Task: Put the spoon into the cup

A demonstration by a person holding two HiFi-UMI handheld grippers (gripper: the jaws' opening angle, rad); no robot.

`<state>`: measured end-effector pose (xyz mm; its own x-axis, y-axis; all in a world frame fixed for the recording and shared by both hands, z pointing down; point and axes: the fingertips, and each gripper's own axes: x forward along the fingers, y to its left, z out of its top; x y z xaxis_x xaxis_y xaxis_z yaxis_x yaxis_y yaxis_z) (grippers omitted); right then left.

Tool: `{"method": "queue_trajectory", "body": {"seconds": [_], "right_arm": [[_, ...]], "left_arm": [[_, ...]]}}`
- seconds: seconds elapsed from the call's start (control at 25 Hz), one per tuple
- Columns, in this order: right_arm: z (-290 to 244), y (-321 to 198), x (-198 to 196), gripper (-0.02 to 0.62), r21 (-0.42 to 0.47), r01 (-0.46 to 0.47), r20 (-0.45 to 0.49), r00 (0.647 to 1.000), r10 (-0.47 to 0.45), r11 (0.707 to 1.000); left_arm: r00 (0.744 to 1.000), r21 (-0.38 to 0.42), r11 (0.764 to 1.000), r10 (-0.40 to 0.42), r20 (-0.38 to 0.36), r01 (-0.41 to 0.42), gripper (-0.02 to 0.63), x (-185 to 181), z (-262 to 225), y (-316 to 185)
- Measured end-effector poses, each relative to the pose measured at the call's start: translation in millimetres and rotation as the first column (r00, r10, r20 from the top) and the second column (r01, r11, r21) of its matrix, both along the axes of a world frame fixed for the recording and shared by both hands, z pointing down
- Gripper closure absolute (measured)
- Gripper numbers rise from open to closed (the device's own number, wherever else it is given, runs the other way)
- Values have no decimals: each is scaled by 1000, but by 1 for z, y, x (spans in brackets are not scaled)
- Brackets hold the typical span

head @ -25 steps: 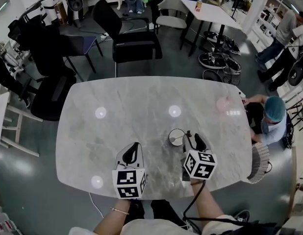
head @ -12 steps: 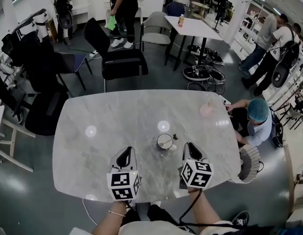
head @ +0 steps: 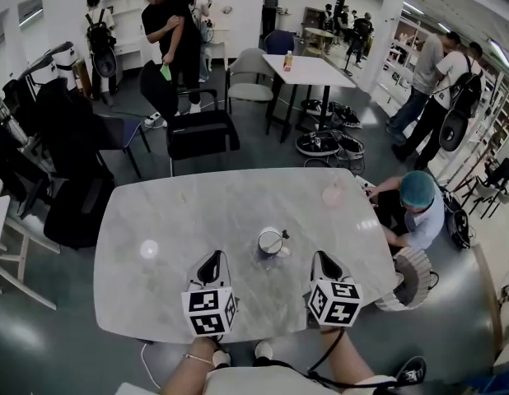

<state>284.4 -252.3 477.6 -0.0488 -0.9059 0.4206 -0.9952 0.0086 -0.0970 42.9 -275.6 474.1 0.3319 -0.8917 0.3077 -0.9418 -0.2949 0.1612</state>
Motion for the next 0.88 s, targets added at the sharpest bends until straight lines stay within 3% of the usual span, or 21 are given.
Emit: {"method": "queue_trajectory", "body": {"seconds": [0.4,0.88], "right_arm": [[-11,9,3,565,40,-15,-4,1000,15,999],[-8,7,1,565,40,-10,1,1000,10,999]], "left_arm": [[999,22,999,35,17,-36,584,14,-8,5],[1000,30,999,21,17,-22,584,10,-7,7]]}}
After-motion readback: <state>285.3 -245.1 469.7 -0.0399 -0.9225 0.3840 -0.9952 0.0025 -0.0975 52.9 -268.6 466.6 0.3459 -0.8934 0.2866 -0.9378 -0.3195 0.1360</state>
